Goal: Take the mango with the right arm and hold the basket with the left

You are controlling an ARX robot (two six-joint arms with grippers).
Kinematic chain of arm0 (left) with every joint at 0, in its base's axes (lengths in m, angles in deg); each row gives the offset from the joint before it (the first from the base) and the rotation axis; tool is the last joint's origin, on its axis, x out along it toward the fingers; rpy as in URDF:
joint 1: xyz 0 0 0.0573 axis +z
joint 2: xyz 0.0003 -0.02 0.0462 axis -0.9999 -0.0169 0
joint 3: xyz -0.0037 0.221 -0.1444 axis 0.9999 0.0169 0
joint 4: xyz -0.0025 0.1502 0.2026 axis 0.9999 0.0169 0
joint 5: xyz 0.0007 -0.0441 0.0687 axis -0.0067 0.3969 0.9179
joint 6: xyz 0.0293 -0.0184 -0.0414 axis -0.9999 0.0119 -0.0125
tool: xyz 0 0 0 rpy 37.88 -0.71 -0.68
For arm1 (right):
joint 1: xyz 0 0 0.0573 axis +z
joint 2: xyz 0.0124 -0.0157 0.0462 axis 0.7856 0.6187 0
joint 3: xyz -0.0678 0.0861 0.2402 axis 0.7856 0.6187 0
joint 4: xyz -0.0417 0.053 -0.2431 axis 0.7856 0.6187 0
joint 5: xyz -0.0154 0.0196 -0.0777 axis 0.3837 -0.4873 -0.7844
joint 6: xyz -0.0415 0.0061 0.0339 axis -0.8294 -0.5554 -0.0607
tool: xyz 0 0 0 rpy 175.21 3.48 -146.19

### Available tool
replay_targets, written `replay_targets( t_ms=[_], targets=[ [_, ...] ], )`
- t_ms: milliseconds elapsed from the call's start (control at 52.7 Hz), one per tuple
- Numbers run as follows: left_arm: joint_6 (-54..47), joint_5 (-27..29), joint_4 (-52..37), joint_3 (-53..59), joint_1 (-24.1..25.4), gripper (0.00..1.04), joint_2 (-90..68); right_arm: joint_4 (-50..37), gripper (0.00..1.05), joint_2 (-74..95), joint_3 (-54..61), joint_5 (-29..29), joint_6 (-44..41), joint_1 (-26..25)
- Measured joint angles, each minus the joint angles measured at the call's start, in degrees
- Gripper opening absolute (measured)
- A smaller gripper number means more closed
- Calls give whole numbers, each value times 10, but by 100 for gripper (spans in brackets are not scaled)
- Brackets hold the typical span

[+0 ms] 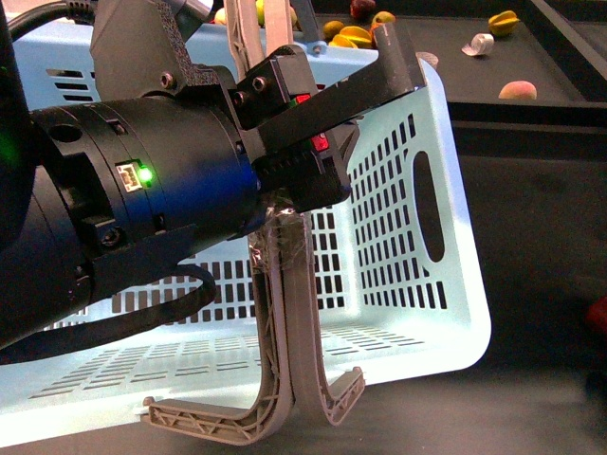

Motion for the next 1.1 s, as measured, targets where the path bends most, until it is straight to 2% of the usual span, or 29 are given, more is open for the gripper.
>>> replay_targets(
  t_ms=[360, 1100],
  targets=[
    [0, 0, 0, 0, 0, 16, 0, 59, 97, 61, -101, -33, 14, 19],
    [0, 0, 0, 0, 0, 16, 0, 82, 97, 122, -149, -88, 26, 19]
  ],
)
